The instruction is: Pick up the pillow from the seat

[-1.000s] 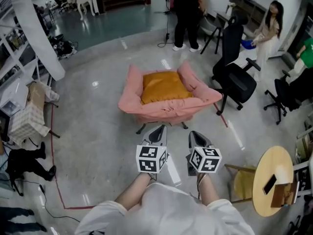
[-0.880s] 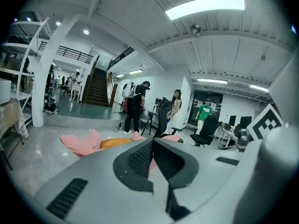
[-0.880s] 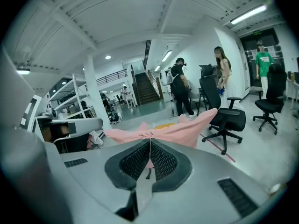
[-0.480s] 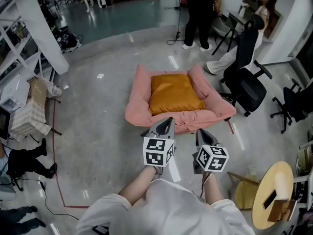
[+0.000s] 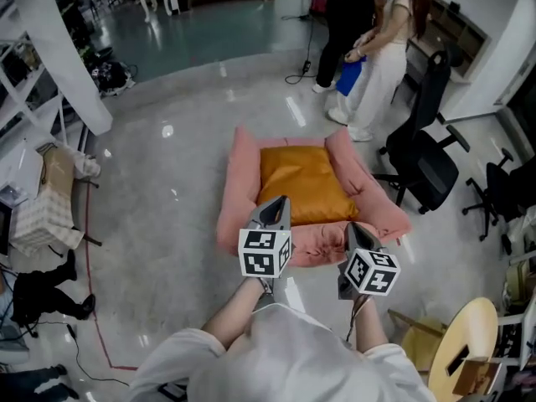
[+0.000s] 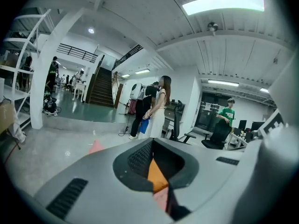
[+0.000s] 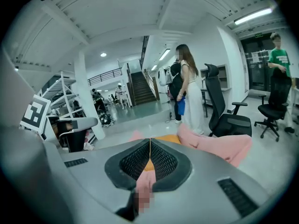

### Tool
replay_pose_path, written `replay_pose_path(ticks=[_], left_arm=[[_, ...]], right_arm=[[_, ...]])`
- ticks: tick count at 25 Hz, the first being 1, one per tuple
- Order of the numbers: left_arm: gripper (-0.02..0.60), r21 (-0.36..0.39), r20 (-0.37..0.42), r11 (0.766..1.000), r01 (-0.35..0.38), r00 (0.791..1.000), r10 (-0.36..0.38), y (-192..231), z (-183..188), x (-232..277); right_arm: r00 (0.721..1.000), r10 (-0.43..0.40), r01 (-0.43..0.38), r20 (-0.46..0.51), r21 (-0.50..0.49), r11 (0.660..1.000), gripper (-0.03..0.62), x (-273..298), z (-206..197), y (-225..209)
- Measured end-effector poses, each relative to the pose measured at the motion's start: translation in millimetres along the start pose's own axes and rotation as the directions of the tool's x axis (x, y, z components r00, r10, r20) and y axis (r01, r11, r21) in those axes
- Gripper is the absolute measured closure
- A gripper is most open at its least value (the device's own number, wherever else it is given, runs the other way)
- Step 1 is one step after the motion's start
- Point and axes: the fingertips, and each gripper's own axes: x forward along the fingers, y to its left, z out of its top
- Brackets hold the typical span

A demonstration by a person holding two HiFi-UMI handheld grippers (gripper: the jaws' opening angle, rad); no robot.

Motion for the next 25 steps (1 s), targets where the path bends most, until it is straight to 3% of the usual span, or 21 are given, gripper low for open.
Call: replay_pose_path(ticks=[12, 17, 21, 25], left_arm=[[0.574, 0.017, -0.017, 1.000, -0.013, 1.000, 0.013, 58, 40, 77], [0.574, -0.002, -0.070, 0.998, -0.062, 0.996, 0.062, 73, 21, 109], [0.574, -0.040, -0.087, 0.994, -0.100, 0.992, 0.096, 77, 22, 131], [0.574, -0.005, -0.104, 0.995, -0.101, 0.990, 0.100, 75, 19, 142]], right_arm=[[1.000, 0.016, -0.016, -0.008, 0.044, 0.999, 0.565, 89, 42, -2], [0.997, 0.034, -0.030, -0.064, 0.071, 0.997, 0.565, 126, 34, -26], [0.994, 0.059, -0.055, -0.093, 0.046, 0.997, 0.565, 150, 50, -38], [0.995, 0.050, -0.048, -0.082, 0.032, 0.998, 0.565, 163, 64, -49]])
